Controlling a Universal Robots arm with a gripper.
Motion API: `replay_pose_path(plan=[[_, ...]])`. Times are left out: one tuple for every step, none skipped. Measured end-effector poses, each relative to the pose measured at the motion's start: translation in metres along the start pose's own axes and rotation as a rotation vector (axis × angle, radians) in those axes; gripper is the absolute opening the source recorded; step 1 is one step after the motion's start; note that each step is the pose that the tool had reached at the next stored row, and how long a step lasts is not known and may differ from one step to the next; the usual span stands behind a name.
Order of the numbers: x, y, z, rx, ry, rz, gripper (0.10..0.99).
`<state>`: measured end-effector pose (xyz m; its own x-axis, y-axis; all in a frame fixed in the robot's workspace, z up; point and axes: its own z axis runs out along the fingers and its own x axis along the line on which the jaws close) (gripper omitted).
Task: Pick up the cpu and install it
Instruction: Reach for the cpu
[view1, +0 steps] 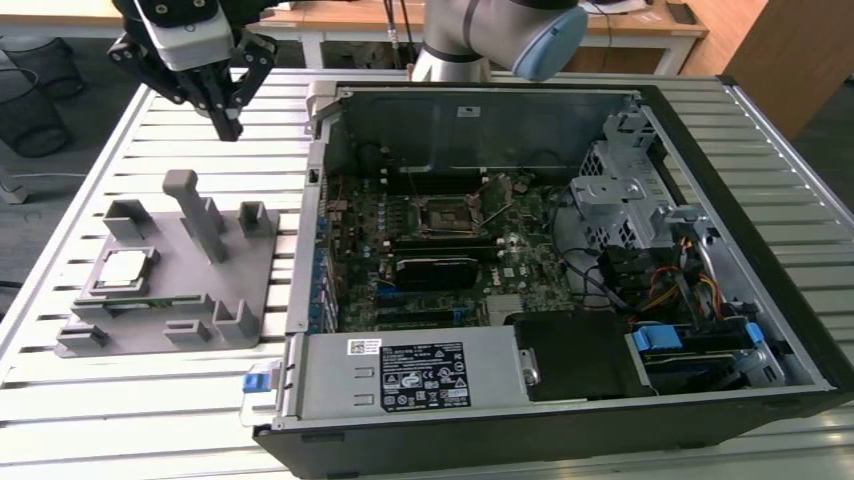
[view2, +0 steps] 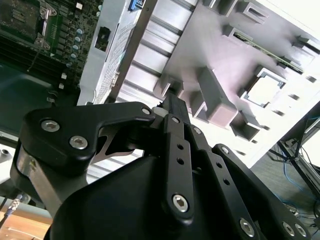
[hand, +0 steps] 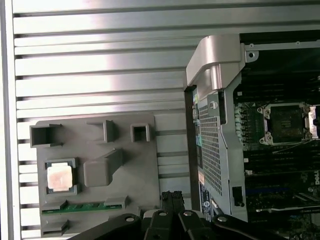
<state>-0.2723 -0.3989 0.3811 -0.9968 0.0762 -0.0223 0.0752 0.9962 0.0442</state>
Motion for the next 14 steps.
replay_pose_path(plan=[[0.0008, -0.0001, 0.0001, 0.000, -0.0001, 0.000, 0.106], [0.0017, -0.0001, 0.0001, 0.000, 0.0000, 0.000, 0.106], [0.0027, -0.0002, 0.0002, 0.000, 0.0000, 0.000, 0.106], [0.0035, -0.0003, 0.0002, 0.000, 0.0000, 0.000, 0.106], [0.0044, -0.0004, 0.0003, 0.000, 0.0000, 0.000, 0.106], [0.0053, -0.0004, 0.0003, 0.000, -0.0001, 0.000, 0.106], [0.0062, -0.0005, 0.0004, 0.000, 0.0000, 0.000, 0.106], [0.0070, -0.0006, 0.0004, 0.000, 0.0000, 0.000, 0.106], [0.0079, -0.0006, 0.0004, 0.000, 0.0000, 0.000, 0.106], [0.0088, -0.0007, 0.0005, 0.000, 0.0000, 0.000, 0.106], [0.0096, -0.0008, 0.0006, 0.000, -0.0001, 0.000, 0.106], [0.0105, -0.0008, 0.0006, 0.000, 0.0000, 0.000, 0.106], [0.0113, -0.0009, 0.0007, 0.000, 0.0000, 0.000, 0.106], [0.0122, -0.0010, 0.0007, 0.000, 0.0000, 0.000, 0.106]])
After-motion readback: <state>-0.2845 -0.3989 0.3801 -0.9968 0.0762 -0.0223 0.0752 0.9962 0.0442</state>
